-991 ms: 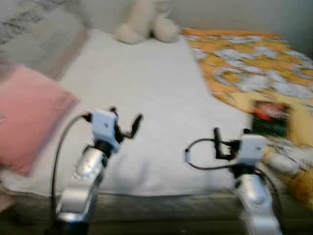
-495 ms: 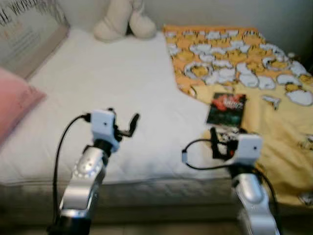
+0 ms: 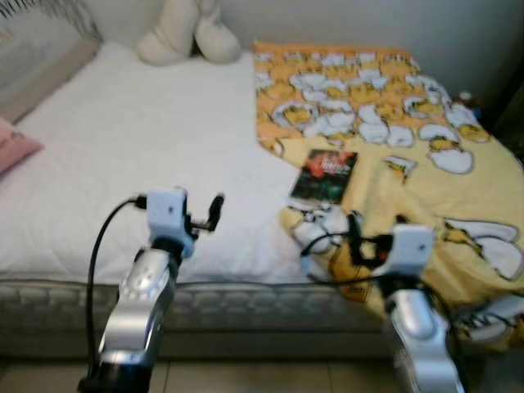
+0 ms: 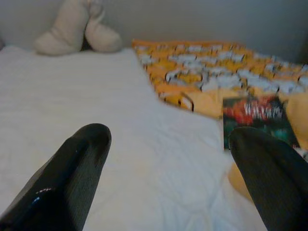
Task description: Clean up the room
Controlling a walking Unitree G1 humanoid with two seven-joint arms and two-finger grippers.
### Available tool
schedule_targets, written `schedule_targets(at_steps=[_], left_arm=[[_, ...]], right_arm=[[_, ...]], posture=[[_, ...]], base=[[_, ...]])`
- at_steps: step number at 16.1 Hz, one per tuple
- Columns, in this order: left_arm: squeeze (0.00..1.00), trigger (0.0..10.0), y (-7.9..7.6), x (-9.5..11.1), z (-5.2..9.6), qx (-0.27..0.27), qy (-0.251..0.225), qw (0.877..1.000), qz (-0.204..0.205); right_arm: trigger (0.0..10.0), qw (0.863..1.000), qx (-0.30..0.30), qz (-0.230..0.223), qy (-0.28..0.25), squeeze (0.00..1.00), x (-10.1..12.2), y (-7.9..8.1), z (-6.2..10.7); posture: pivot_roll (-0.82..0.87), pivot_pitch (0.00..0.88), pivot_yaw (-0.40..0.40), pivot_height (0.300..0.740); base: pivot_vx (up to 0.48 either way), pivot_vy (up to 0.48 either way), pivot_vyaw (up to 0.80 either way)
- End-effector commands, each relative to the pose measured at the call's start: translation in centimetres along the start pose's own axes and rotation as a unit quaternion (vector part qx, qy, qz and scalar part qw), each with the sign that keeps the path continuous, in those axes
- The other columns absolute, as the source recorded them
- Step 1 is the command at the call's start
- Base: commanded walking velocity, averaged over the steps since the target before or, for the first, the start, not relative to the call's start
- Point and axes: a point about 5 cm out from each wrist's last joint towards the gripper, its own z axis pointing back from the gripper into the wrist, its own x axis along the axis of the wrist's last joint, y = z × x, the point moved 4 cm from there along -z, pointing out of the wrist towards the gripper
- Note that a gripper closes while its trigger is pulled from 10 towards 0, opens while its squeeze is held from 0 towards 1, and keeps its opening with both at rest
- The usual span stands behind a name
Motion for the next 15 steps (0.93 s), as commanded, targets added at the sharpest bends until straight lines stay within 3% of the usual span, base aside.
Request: schedule_targets(at_steps=[1, 3, 6, 11, 15], left_arm=[[0.0, 10.0, 0.1, 0.4, -0.4, 0.004, -0.004, 1.0, -0.004], [0.0, 10.0, 0.7, 0.4, -0.6, 0.023, -0.003, 1.0, -0.019], [0.0, 10.0, 0.7, 0.5, -0.8, 0.022, -0.003, 1.0, -0.011], [0.0, 10.0, -0.5, 1.8, -1.4, -0.006, -0.022, 1.0, -0.02], [0.0, 10.0, -0.8, 2.0, -1.5, -0.02, -0.023, 0.999, -0.027]], right_arm=[[10.0, 1.0, 0.002, 0.007, -0.004, 0.0, 0.3, -0.1, -0.2], [10.0, 1.0, 0.003, 0.008, -0.004, 0.0, 0.3, -0.1, -0.3], [10.0, 1.0, 0.004, 0.009, -0.005, 0.0, 0.4, -0.1, -0.2], [10.0, 1.0, 0.002, 0.01, -0.006, 0.0, 0.3, -0.2, -0.2], [10.0, 1.0, 0.003, 0.012, -0.004, 0.0, 0.3, 0.0, -0.2]], posture=[[-0.02, 0.0, 0.019, 0.74], [-0.03, 0.0, 0.019, 0.74], [-0.03, 0.0, 0.021, 0.74], [-0.03, 0.0, 0.022, 0.74], [-0.03, 0.0, 0.026, 0.74]], base=[[0.307, -0.364, 0.0], [0.165, -0.172, 0.0], [0.0, 0.0, 0.0], [0.383, 0.287, 0.0], [0.434, 0.0, 0.0]])
